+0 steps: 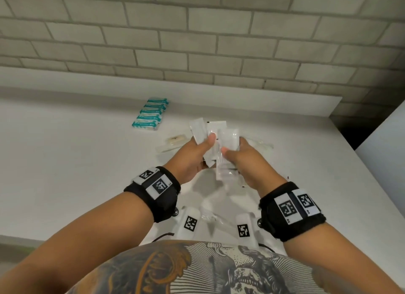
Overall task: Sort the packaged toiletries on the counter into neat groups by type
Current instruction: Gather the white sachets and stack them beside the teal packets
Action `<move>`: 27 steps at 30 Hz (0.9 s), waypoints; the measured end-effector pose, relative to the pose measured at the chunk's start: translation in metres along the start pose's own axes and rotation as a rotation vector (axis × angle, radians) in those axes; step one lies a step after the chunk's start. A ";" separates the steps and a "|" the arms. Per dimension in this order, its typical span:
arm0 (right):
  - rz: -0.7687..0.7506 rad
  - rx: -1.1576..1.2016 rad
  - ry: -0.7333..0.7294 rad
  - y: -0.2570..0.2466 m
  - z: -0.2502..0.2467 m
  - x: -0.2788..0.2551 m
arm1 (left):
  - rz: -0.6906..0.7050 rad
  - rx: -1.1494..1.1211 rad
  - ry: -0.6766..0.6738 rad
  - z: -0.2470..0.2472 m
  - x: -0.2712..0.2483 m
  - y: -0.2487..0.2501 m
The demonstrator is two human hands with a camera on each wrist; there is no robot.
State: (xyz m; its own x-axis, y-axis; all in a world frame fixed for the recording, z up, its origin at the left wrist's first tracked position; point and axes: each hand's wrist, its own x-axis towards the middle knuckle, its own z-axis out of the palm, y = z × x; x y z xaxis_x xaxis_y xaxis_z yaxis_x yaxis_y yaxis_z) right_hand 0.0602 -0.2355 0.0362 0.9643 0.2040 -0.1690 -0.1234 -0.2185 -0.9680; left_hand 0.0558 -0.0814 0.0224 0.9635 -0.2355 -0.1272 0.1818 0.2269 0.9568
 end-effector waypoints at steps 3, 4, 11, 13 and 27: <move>-0.052 -0.090 -0.073 -0.001 0.010 0.002 | 0.028 0.034 0.040 -0.011 -0.002 0.008; -0.072 -0.080 -0.021 -0.002 0.013 0.004 | 0.028 0.025 0.048 -0.015 -0.004 0.010; -0.157 0.047 0.171 -0.017 0.041 0.023 | -0.024 0.011 -0.038 -0.037 -0.012 0.020; -0.165 0.026 0.144 -0.023 0.048 0.027 | -0.035 0.021 -0.069 -0.040 -0.012 0.022; -0.455 0.005 0.169 -0.030 0.049 0.036 | -0.036 -0.095 -0.124 -0.070 0.001 0.037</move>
State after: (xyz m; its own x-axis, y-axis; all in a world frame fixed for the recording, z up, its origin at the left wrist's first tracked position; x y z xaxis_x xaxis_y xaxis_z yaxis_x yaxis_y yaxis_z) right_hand 0.0873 -0.1746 0.0496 0.9452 0.1202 0.3034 0.3186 -0.1386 -0.9377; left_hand 0.0769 -0.0068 0.0389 0.9252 -0.3591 -0.1224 0.2396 0.3030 0.9224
